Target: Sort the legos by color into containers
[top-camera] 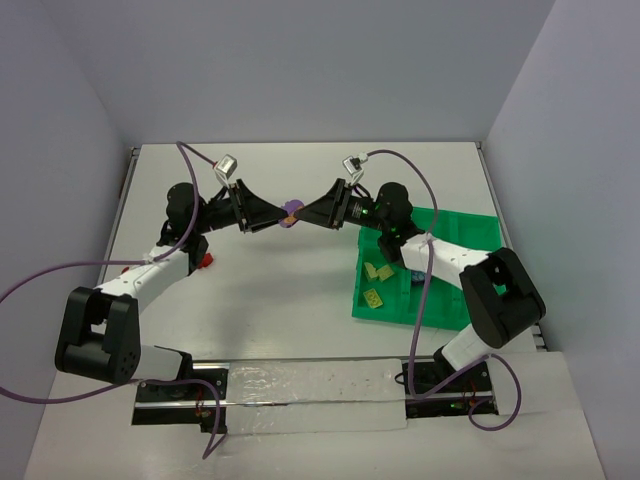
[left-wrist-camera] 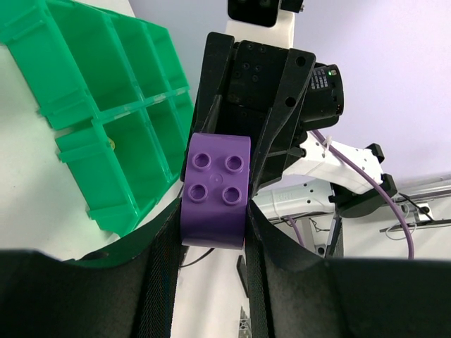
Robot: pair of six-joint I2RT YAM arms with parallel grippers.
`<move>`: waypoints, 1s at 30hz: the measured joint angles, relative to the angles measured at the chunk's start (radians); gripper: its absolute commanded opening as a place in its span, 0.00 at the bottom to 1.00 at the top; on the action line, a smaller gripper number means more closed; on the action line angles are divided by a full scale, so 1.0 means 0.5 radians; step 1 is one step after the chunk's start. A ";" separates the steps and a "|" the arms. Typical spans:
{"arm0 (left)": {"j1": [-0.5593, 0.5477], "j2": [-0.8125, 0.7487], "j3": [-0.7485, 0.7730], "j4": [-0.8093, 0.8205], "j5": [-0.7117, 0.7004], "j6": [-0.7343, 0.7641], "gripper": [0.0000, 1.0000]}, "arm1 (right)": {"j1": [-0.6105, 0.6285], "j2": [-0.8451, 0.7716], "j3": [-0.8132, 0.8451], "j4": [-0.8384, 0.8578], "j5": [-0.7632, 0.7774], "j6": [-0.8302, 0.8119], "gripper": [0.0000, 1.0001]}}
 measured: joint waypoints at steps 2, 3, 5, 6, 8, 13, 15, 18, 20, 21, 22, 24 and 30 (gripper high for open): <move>0.000 -0.001 0.012 -0.039 0.000 0.028 0.23 | -0.005 0.017 0.012 0.006 -0.021 0.017 0.15; 0.000 -0.003 0.024 -0.074 -0.001 0.057 0.40 | -0.008 0.023 0.016 0.007 -0.030 0.023 0.13; 0.000 -0.019 0.063 -0.185 -0.012 0.146 0.72 | -0.010 0.029 0.019 0.012 -0.041 0.026 0.09; -0.004 -0.029 0.090 -0.264 -0.027 0.189 0.84 | -0.009 0.030 0.025 0.014 -0.048 0.025 0.08; -0.017 -0.041 0.151 -0.416 -0.050 0.287 0.92 | -0.002 0.031 0.030 0.035 -0.069 0.024 0.07; -0.027 -0.048 0.260 -0.635 -0.082 0.446 0.90 | 0.001 0.031 0.031 0.057 -0.111 0.022 0.06; -0.027 -0.048 0.279 -0.669 -0.091 0.472 0.83 | 0.001 0.031 0.031 0.057 -0.121 0.021 0.06; -0.027 -0.048 0.281 -0.671 -0.093 0.469 0.65 | 0.001 0.030 0.031 0.054 -0.131 0.007 0.06; -0.027 -0.048 0.280 -0.669 -0.093 0.463 0.59 | 0.001 0.027 0.031 0.046 -0.132 -0.003 0.06; -0.027 -0.048 0.280 -0.665 -0.093 0.459 0.55 | 0.001 0.025 0.031 0.043 -0.132 -0.009 0.06; -0.027 -0.048 0.280 -0.661 -0.094 0.456 0.52 | 0.001 0.023 0.031 0.040 -0.132 -0.015 0.06; -0.027 -0.048 0.280 -0.643 -0.088 0.442 0.37 | 0.001 0.022 0.031 0.031 -0.131 -0.030 0.06; -0.025 -0.050 0.279 -0.572 -0.066 0.456 0.00 | -0.004 0.019 0.030 0.006 -0.137 -0.012 0.06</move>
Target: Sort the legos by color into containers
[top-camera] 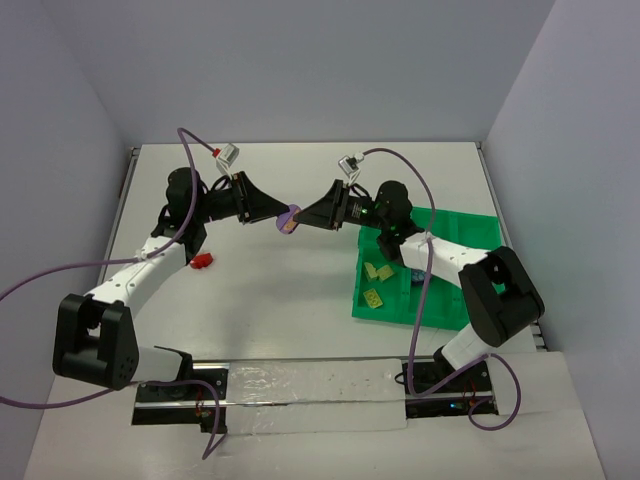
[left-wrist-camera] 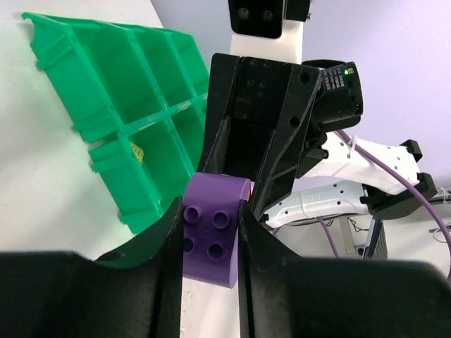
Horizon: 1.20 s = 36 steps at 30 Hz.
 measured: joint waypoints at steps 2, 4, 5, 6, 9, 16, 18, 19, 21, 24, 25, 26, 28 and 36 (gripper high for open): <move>0.000 0.000 0.000 -0.001 0.000 0.002 0.00 | -0.001 0.000 0.000 0.000 -0.002 0.000 0.06; 0.003 -0.004 -0.001 -0.002 -0.004 0.001 0.00 | -0.010 -0.003 -0.001 0.000 -0.002 0.000 0.05; 0.005 -0.008 -0.001 -0.005 -0.007 0.001 0.00 | -0.014 -0.004 -0.001 0.001 -0.003 0.000 0.04; 0.010 -0.017 -0.009 -0.002 -0.012 -0.006 0.00 | -0.017 -0.007 -0.006 0.005 -0.004 0.000 0.04; 0.043 -0.062 -0.070 0.028 -0.022 -0.061 0.00 | -0.025 -0.031 -0.041 0.006 -0.023 -0.003 0.03; 0.274 -0.107 -0.260 0.279 -0.063 -0.343 0.00 | -0.107 -0.048 -0.092 -0.020 -0.030 -0.030 0.01; 0.278 -0.107 -0.270 0.292 -0.078 -0.366 0.00 | -0.114 -0.062 -0.092 -0.080 -0.027 -0.057 0.02; 0.277 -0.109 -0.269 0.278 -0.088 -0.364 0.00 | -0.120 -0.082 -0.094 -0.148 -0.021 -0.083 0.02; 0.276 -0.122 -0.262 0.190 -0.133 -0.315 0.00 | -0.136 -0.169 -0.095 -0.413 0.042 -0.199 0.04; 0.276 -0.138 -0.209 -0.018 -0.226 -0.197 0.00 | -0.179 -0.393 -0.058 -1.002 0.322 -0.470 0.06; 0.276 -0.146 -0.186 -0.083 -0.255 -0.155 0.00 | -0.195 -0.495 -0.026 -1.225 0.499 -0.577 0.06; 0.276 -0.151 -0.167 -0.130 -0.280 -0.125 0.00 | -0.206 -0.602 -0.004 -1.431 0.687 -0.666 0.06; 0.276 -0.161 -0.132 -0.201 -0.317 -0.075 0.00 | -0.235 -0.845 0.029 -1.804 1.050 -0.818 0.08; 0.252 -0.159 -0.092 -0.291 -0.347 0.001 0.00 | -0.355 -1.526 0.042 -2.787 2.161 -0.960 0.12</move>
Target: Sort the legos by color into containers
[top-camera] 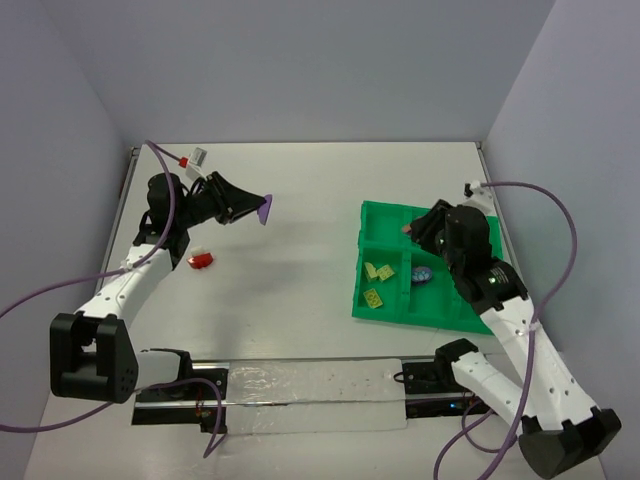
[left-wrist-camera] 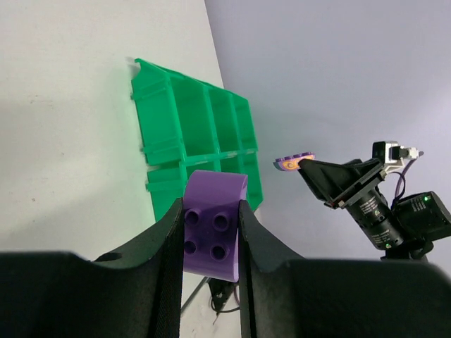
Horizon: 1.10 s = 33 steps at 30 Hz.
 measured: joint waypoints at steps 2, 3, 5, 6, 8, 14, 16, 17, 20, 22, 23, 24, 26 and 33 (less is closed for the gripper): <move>-0.026 0.003 0.015 -0.038 -0.012 0.019 0.00 | -0.010 -0.064 -0.028 -0.150 0.145 0.031 0.13; -0.043 0.005 0.032 -0.059 -0.021 0.033 0.00 | -0.015 -0.082 -0.055 -0.211 0.193 0.049 0.15; -0.075 0.009 0.071 -0.095 -0.035 0.059 0.00 | -0.023 -0.107 -0.113 -0.322 0.265 0.082 0.17; -0.091 0.009 0.091 -0.115 -0.044 0.073 0.00 | -0.028 -0.118 -0.145 -0.354 0.286 0.110 0.18; -0.121 0.010 0.131 -0.146 -0.058 0.100 0.00 | -0.032 -0.128 -0.215 -0.412 0.316 0.158 0.22; -0.166 0.010 0.194 -0.208 -0.084 0.146 0.00 | -0.036 -0.105 -0.329 -0.459 0.364 0.238 0.76; -0.173 0.010 0.197 -0.224 -0.087 0.155 0.00 | -0.037 -0.083 -0.345 -0.443 0.371 0.264 0.93; -0.176 0.010 0.197 -0.231 -0.088 0.159 0.00 | -0.038 -0.072 -0.356 -0.438 0.375 0.263 0.95; -0.184 0.010 0.197 -0.232 -0.087 0.160 0.00 | -0.039 -0.044 -0.368 -0.432 0.372 0.259 0.96; -0.186 0.009 0.197 -0.230 -0.087 0.160 0.00 | -0.039 -0.047 -0.367 -0.414 0.364 0.244 0.94; -0.186 0.009 0.197 -0.230 -0.086 0.161 0.00 | -0.039 -0.054 -0.360 -0.405 0.346 0.222 0.91; -0.187 0.009 0.197 -0.231 -0.086 0.161 0.00 | -0.039 -0.061 -0.350 -0.391 0.326 0.202 0.90; -0.188 0.009 0.197 -0.221 -0.083 0.160 0.00 | -0.039 -0.085 -0.321 -0.301 0.214 0.134 0.88; -0.198 0.009 0.195 -0.092 -0.031 0.118 0.00 | 0.058 0.011 -0.157 0.334 -0.648 -0.004 0.86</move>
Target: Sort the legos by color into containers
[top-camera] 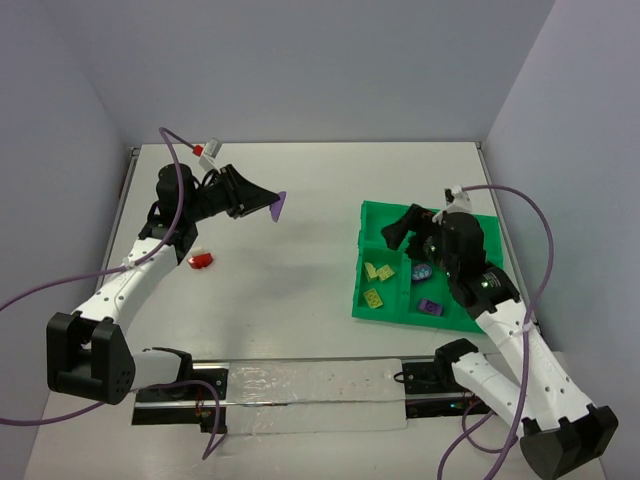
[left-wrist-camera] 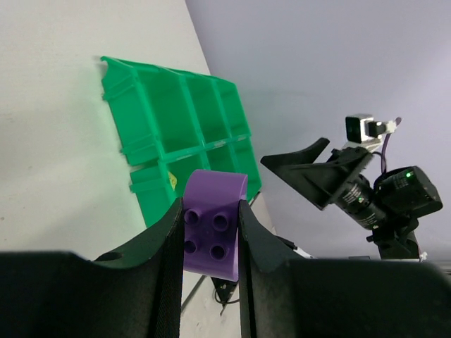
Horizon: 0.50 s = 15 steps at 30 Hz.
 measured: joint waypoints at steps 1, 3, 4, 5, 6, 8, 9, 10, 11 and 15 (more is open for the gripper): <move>0.000 0.000 -0.003 0.019 0.004 -0.007 0.00 | 0.039 0.059 0.047 0.082 -0.103 0.001 0.86; -0.001 0.000 -0.013 0.051 0.007 -0.021 0.00 | 0.119 0.195 0.140 0.245 -0.293 0.007 0.86; -0.001 -0.001 -0.020 0.062 0.007 -0.027 0.00 | 0.155 0.279 0.179 0.329 -0.380 0.016 0.86; -0.002 -0.001 -0.026 0.067 0.007 -0.033 0.00 | 0.184 0.361 0.212 0.415 -0.462 0.032 0.86; -0.005 -0.001 -0.029 0.073 0.007 -0.042 0.00 | 0.208 0.436 0.240 0.501 -0.537 0.052 0.87; -0.014 -0.001 -0.035 0.091 0.007 -0.064 0.00 | 0.247 0.573 0.273 0.658 -0.669 0.103 0.89; -0.020 -0.001 -0.035 0.100 0.006 -0.070 0.00 | 0.264 0.628 0.280 0.727 -0.717 0.130 0.90; -0.027 -0.001 -0.035 0.109 0.005 -0.075 0.00 | 0.279 0.679 0.284 0.792 -0.756 0.158 0.90; -0.033 -0.001 -0.035 0.115 0.005 -0.080 0.00 | 0.294 0.725 0.286 0.852 -0.786 0.182 0.90; -0.050 -0.001 -0.035 0.135 0.005 -0.100 0.00 | 0.374 0.926 0.344 1.070 -0.884 0.279 0.91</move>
